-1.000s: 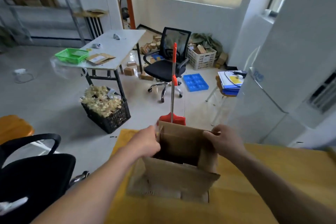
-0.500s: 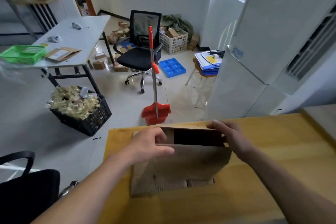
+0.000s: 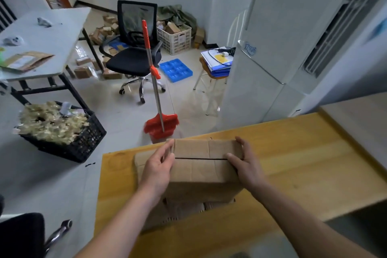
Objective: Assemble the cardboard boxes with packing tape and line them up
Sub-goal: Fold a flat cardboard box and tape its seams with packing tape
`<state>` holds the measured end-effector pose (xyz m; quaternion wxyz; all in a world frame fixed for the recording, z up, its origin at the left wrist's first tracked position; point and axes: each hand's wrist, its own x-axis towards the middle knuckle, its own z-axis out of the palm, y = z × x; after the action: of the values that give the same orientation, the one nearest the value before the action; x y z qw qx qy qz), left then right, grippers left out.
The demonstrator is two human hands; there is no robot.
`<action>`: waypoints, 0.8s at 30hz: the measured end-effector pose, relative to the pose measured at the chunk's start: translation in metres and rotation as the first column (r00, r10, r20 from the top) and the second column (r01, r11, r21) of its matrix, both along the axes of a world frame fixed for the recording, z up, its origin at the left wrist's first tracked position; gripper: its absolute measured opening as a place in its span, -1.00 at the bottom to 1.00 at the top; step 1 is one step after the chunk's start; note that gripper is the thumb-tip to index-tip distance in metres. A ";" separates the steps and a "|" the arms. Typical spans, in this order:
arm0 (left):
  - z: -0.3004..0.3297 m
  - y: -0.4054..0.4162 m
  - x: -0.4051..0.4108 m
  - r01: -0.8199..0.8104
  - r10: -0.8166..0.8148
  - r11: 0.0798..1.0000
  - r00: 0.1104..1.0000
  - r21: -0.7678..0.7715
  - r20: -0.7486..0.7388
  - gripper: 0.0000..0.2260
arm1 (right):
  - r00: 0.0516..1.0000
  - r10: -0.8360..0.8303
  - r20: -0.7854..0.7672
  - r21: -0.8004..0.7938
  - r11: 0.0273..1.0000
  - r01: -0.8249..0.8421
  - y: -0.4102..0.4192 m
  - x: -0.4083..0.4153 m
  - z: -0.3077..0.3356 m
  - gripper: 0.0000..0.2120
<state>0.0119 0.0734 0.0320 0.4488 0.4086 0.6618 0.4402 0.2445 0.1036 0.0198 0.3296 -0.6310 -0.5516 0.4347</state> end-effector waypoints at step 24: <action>0.075 0.055 0.461 0.529 -0.470 0.817 0.841 0.228 -0.267 -0.72 | 0.757 -0.653 -0.014 0.174 0.744 0.645 -0.080 0.416 0.084 -0.55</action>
<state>0.4728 0.1279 0.1072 0.4150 0.6720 0.4991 0.3565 0.6604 0.0239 0.1034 0.4989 -0.7634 -0.3400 0.2299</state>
